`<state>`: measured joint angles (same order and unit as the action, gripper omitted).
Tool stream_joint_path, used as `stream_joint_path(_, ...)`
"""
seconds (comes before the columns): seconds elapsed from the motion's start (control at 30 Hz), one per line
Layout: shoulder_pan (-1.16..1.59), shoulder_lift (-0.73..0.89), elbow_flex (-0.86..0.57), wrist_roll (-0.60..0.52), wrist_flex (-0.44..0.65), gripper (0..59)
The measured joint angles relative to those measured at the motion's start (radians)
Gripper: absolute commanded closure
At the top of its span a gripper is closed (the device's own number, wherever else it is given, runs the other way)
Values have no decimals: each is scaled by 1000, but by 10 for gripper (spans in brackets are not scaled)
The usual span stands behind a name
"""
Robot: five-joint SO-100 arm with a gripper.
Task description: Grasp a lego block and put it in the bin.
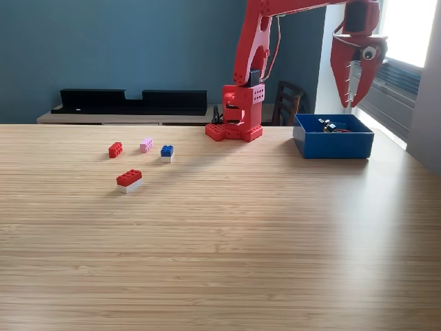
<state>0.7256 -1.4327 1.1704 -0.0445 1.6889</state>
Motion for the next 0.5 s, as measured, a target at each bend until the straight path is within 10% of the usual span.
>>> stream_joint_path(0.5,-784,0,67,141,0,585)
